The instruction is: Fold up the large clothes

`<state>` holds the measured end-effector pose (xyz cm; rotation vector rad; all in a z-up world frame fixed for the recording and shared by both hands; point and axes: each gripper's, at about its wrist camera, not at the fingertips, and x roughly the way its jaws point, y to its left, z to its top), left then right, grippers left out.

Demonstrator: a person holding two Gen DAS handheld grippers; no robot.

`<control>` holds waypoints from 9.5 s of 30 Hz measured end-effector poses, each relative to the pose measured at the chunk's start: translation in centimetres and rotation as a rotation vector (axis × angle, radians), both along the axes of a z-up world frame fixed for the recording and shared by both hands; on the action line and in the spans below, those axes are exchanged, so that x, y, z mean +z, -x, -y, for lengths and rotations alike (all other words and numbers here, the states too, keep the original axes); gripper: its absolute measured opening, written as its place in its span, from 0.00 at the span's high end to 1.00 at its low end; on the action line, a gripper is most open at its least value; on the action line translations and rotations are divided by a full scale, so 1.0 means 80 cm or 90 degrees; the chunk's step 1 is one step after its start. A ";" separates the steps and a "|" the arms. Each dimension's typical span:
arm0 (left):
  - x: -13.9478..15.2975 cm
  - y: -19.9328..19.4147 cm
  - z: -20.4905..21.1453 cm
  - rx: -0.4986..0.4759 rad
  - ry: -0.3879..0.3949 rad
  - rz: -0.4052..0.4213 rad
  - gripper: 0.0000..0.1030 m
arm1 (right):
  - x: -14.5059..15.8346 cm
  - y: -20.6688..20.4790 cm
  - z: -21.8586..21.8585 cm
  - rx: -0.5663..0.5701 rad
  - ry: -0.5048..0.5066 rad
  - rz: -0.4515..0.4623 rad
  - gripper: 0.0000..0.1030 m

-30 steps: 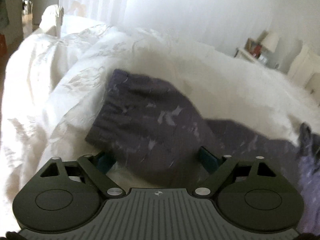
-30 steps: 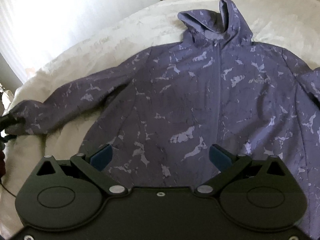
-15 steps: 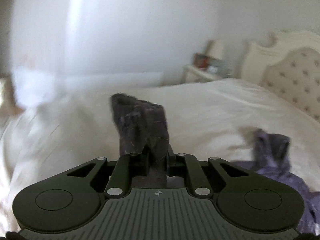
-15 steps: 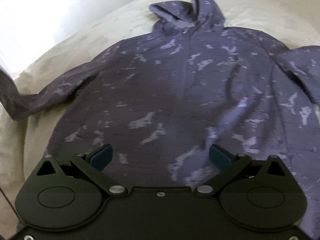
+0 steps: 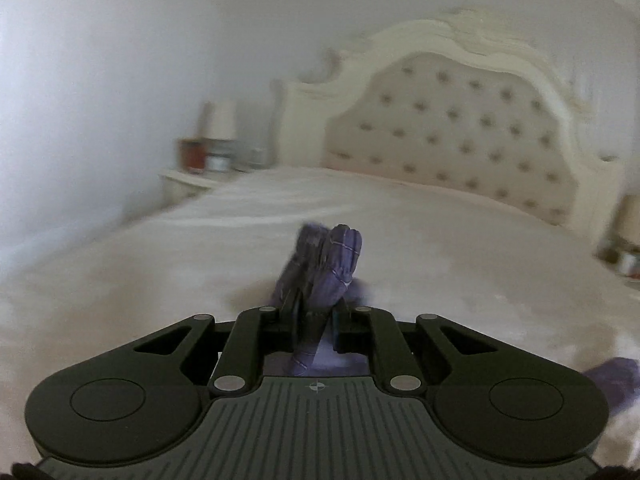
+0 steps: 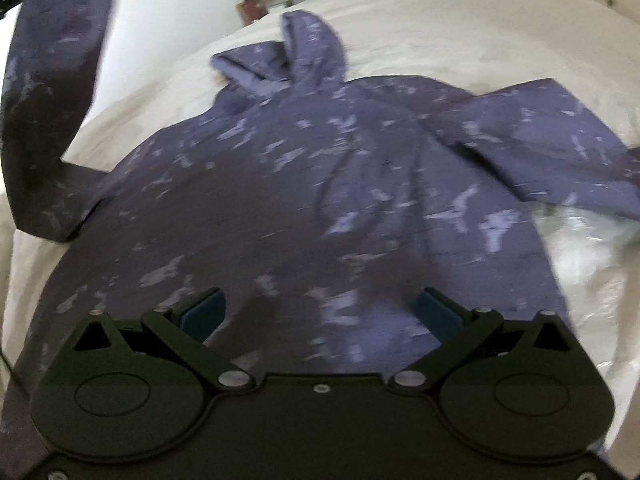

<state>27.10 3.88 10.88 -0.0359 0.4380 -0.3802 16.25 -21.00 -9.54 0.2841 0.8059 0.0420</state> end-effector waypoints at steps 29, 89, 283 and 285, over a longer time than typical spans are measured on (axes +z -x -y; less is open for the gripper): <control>-0.162 0.056 0.052 -0.084 -0.092 -0.081 0.40 | -0.038 -0.002 0.021 -0.014 0.078 0.007 0.00; -0.264 0.014 -0.183 0.023 -0.031 -0.122 0.46 | 0.087 -0.121 -0.079 0.151 0.106 0.114 0.42; -0.252 -0.013 -0.106 0.136 0.039 -0.256 0.65 | 0.011 -0.061 0.129 0.013 -0.049 0.148 0.24; -0.253 -0.010 -0.105 0.123 0.039 -0.257 0.60 | -0.009 -0.071 0.135 0.013 -0.069 0.099 0.24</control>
